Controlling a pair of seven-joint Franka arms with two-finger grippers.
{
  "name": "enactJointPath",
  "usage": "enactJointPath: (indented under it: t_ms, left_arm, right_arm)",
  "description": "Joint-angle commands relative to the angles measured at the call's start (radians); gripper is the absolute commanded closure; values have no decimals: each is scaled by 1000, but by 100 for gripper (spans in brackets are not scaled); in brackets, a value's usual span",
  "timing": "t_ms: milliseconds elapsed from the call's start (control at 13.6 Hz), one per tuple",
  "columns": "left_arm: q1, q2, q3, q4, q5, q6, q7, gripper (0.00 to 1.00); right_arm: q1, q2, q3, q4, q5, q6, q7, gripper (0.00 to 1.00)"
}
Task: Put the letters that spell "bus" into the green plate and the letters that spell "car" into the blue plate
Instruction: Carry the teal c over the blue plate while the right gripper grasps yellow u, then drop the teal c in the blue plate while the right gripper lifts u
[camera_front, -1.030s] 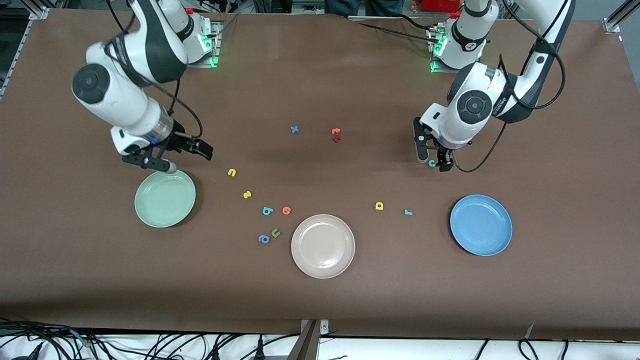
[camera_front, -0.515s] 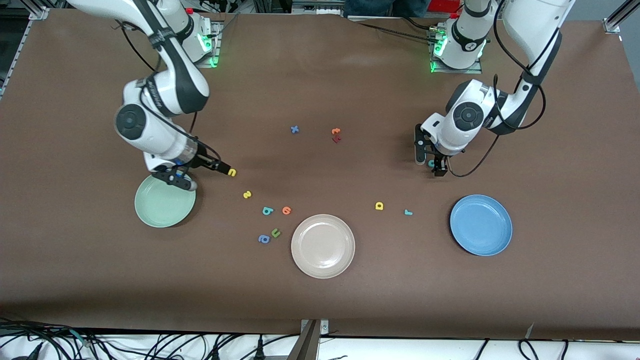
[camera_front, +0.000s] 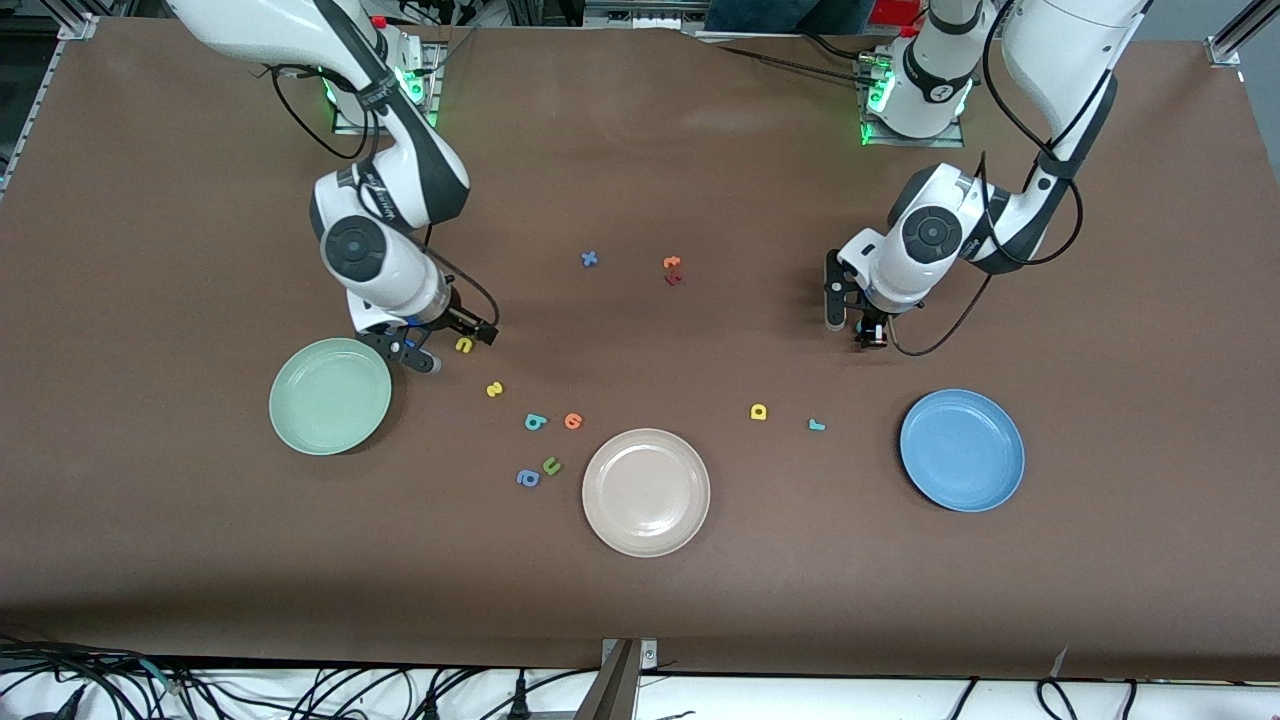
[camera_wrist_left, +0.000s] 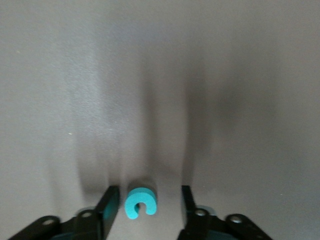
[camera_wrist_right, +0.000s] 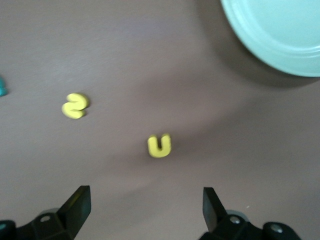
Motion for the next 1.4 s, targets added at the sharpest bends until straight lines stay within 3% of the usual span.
enactJointPath:
  t_ms: [0, 74, 441, 589, 809, 1104, 1177, 1251, 1324]
  left_arm:
    - [11, 4, 1, 0, 33, 8, -2, 88]
    - [11, -1, 1, 0, 33, 8, 0, 97]
    - [14, -61, -2, 57, 30, -63, -2, 96]
    - [20, -56, 7, 159, 32, -177, 6, 96]
    - [32, -1, 16, 349, 42, -337, 12, 96]
    - [123, 143, 21, 521, 157, -341, 12, 91]
    - [129, 171, 21, 546, 170, -333, 12, 84]
    - [132, 200, 21, 575, 174, -333, 12, 63]
    - [132, 212, 21, 584, 180, -333, 14, 10]
  right_arm:
    - [6, 12, -14, -3, -74, 6, 56, 1]
    - [6, 21, -22, -3, -76, 11, 59, 1]
    - [6, 67, -40, 0, -70, 79, 82, 12]
    - [9, 85, -40, 0, -70, 115, 110, 20]
    - [20, 102, -40, 0, -68, 135, 111, 23]
    - [28, 114, -40, 0, -73, 138, 110, 28]
    - [28, 119, -40, 0, -74, 141, 110, 29]
    - [29, 121, -42, 0, -76, 141, 110, 31]
    - [31, 122, -46, 0, -77, 141, 108, 33]
